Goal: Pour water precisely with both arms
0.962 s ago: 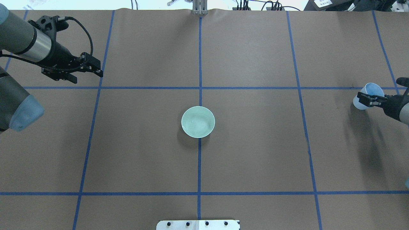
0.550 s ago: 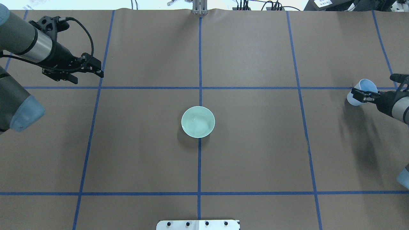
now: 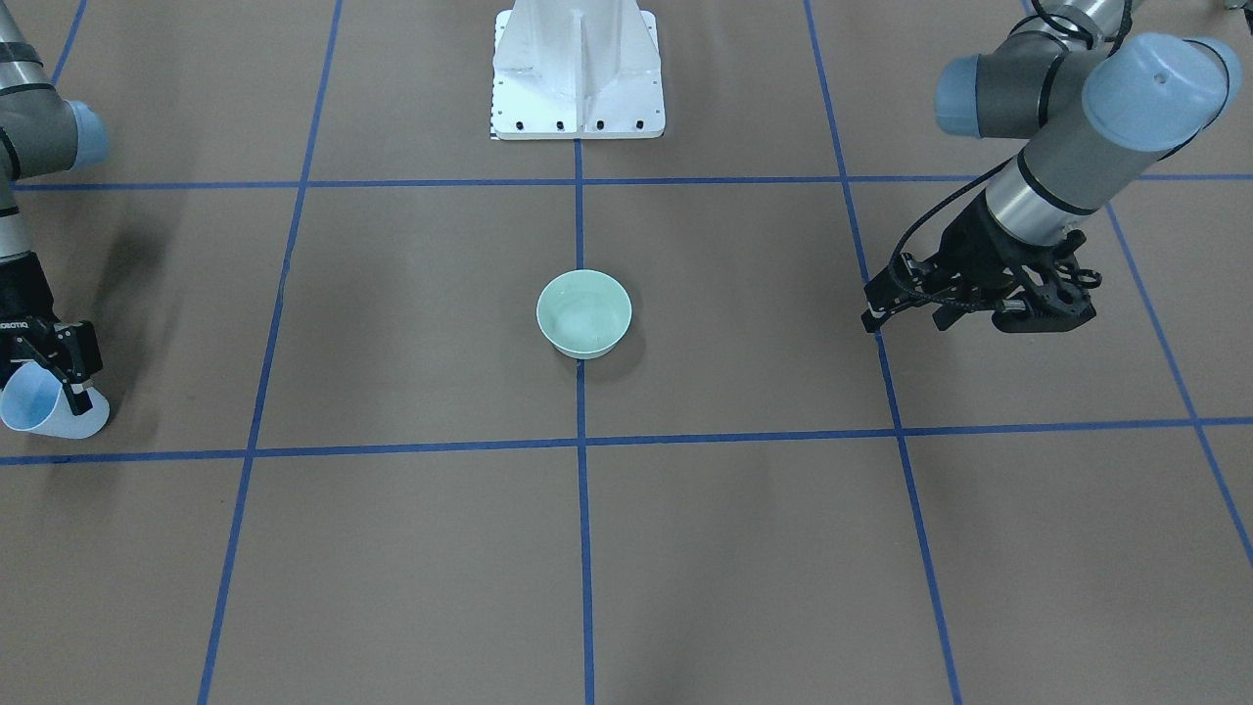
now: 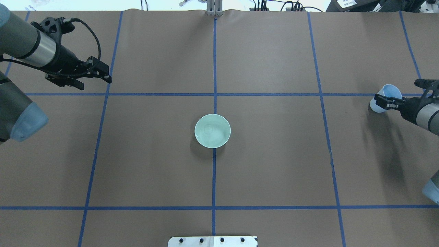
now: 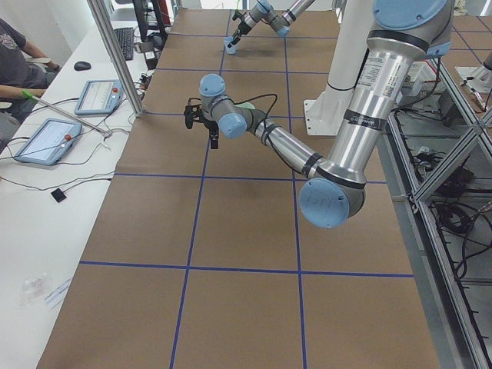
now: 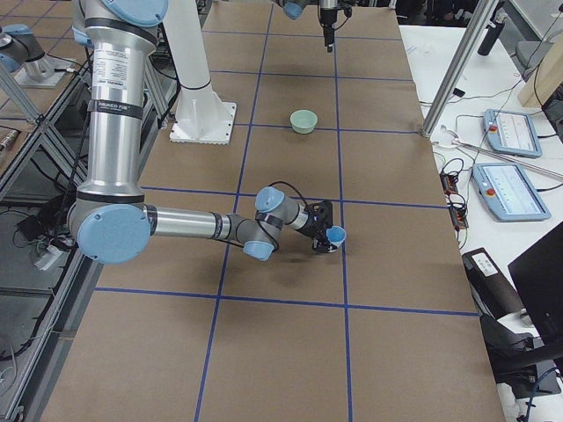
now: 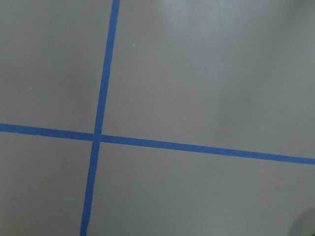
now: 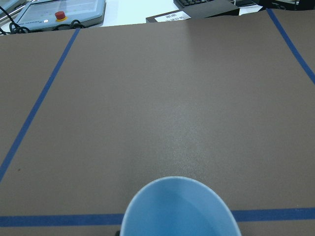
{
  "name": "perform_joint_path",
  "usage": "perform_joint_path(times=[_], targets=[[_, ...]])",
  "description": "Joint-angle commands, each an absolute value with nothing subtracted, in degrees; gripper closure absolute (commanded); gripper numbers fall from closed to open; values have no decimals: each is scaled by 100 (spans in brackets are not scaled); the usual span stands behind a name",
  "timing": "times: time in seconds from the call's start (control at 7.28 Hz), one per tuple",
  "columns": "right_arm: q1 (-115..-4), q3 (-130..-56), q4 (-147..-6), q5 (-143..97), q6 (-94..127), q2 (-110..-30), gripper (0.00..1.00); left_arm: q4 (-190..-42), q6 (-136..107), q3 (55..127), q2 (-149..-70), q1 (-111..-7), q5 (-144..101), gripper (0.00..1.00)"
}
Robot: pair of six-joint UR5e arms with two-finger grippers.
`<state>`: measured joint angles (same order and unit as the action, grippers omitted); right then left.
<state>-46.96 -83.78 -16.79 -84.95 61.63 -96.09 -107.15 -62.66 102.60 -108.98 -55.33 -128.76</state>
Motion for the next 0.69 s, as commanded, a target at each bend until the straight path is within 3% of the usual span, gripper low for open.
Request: perform_joint_path(times=[0.0,0.55], targets=[[-4693,-8376,-1679,-8482,6170,-9606,0,-10644,-6267,10309,-10898,-5537,-12876,0],[-4676,-8437,-1644,-8508,6170,-9676,0,-10635,-6267,10283,-10898,-5520,-12876,0]])
